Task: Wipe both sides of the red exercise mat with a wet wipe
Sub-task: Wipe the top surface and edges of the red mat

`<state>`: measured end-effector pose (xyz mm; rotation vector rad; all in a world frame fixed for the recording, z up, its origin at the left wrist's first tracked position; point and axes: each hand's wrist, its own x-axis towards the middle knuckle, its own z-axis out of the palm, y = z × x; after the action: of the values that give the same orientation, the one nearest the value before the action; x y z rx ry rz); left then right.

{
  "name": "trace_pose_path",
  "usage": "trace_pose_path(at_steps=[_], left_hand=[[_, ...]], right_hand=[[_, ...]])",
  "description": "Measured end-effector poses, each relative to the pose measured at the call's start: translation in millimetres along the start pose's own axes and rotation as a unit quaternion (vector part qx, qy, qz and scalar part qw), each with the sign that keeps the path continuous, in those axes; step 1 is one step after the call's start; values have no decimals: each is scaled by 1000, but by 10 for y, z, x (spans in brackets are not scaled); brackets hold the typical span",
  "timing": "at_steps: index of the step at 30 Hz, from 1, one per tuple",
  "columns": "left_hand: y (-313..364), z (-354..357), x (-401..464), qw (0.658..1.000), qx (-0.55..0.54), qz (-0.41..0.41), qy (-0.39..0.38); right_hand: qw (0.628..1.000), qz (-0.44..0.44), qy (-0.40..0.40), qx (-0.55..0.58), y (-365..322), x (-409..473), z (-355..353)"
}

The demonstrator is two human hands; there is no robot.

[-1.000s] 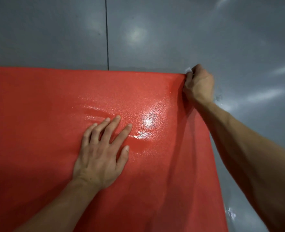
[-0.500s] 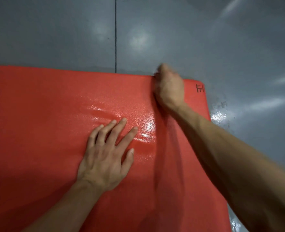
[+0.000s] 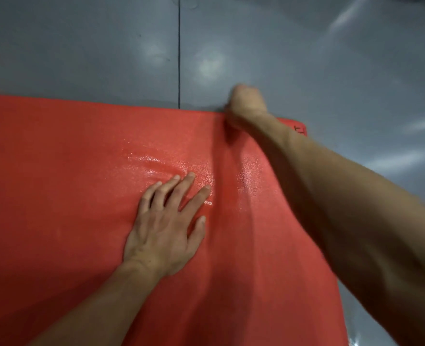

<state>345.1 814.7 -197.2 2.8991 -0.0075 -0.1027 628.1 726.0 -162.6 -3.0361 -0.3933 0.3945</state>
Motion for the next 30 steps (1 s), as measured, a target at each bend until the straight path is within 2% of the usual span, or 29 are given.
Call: trace_pose_path(at_steps=[2, 4, 9, 11, 15, 17, 20, 22, 24, 26, 30], left_hand=[[-6, -5, -1, 1000, -1, 1, 6], [11, 0, -2, 1000, 0, 3, 11], [-11, 11, 7, 1000, -6, 3, 10], [2, 1, 6, 1000, -8, -2, 9], [0, 6, -4, 1000, -5, 2, 23], [-1, 9, -9, 1000, -5, 4, 30], [-2, 20, -9, 999, -9, 5, 36], [3, 30, 2, 999, -12, 7, 39], [-1, 36, 7, 999, -12, 6, 41], [-6, 40, 7, 999, -7, 7, 40], [16, 30, -1, 999, -6, 8, 51]], right_hand=[[998, -67, -11, 8, -435, -32, 43], [997, -74, -15, -17, -465, -80, -9], [986, 89, -89, -110, 319, -163, -324], [993, 64, -51, -85, 250, -160, -282], [997, -53, 2, 59, -542, -213, 38], [992, -98, 13, 82, -536, -237, 133], [996, -76, 30, 35, 199, -164, 91], [999, 9, 33, 5, 857, -114, -35], [997, 70, 39, -8, 1215, -60, -89], [998, 54, 43, 1, 1053, -8, -18], [995, -54, 66, 50, 590, -149, 123]])
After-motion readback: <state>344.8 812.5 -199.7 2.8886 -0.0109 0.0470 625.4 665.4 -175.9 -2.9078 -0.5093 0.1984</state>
